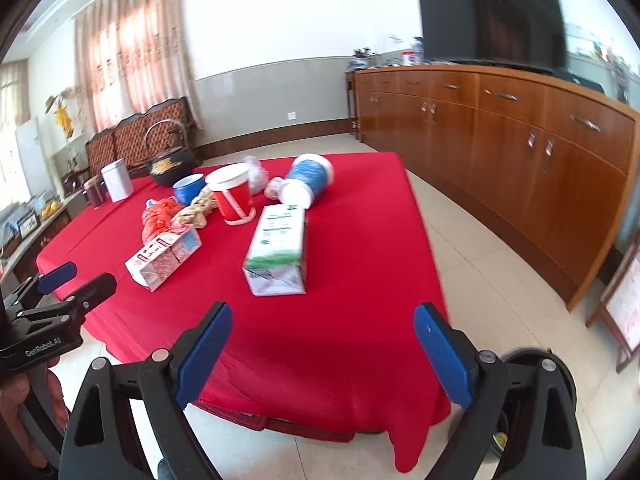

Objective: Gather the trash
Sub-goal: 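Return both tools to the table toward the two milk cartons, then grasp the white nut-milk carton with the left tool while the right grasps the green-white milk carton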

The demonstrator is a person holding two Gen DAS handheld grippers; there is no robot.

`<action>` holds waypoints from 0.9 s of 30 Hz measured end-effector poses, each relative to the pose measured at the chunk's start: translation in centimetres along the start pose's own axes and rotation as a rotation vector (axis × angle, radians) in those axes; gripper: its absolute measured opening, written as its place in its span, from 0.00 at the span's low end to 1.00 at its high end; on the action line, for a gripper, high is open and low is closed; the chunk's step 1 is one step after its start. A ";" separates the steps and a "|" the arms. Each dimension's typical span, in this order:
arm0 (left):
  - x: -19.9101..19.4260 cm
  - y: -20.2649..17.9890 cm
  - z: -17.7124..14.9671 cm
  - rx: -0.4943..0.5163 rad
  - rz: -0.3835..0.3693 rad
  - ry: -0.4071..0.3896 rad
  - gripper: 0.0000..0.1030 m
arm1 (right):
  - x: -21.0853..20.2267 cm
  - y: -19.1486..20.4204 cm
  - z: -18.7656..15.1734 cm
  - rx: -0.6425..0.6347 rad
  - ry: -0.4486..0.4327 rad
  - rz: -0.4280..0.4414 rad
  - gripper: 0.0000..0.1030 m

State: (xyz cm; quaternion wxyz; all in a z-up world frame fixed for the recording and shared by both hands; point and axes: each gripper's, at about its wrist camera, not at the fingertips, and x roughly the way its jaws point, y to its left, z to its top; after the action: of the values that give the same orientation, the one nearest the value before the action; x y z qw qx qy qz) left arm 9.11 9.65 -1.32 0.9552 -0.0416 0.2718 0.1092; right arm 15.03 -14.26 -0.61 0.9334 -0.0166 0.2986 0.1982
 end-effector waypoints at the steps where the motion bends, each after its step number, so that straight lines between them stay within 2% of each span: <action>1: 0.4 0.5 0.0 0.002 0.005 0.003 0.96 | 0.5 0.6 0.4 -0.012 0.000 0.005 0.90; 10: 5.4 3.1 0.4 0.001 0.025 0.053 0.94 | 5.9 3.6 2.4 -0.056 0.046 0.010 0.81; 14: 6.9 3.2 0.7 0.005 0.019 0.066 0.90 | 8.7 4.3 3.0 -0.069 0.075 0.003 0.78; 19: 8.9 2.9 0.9 0.004 0.016 0.092 0.89 | 12.3 4.5 3.8 -0.076 0.120 -0.024 0.73; 27: 10.5 2.5 1.1 -0.006 -0.008 0.127 0.78 | 15.6 4.3 4.1 -0.074 0.170 -0.022 0.62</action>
State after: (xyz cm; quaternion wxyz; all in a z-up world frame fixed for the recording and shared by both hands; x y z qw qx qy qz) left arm 17.80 14.24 -5.96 0.9364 -0.0524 0.3312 0.1035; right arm 27.23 -4.11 -5.64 0.9056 -0.0710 0.3691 0.1965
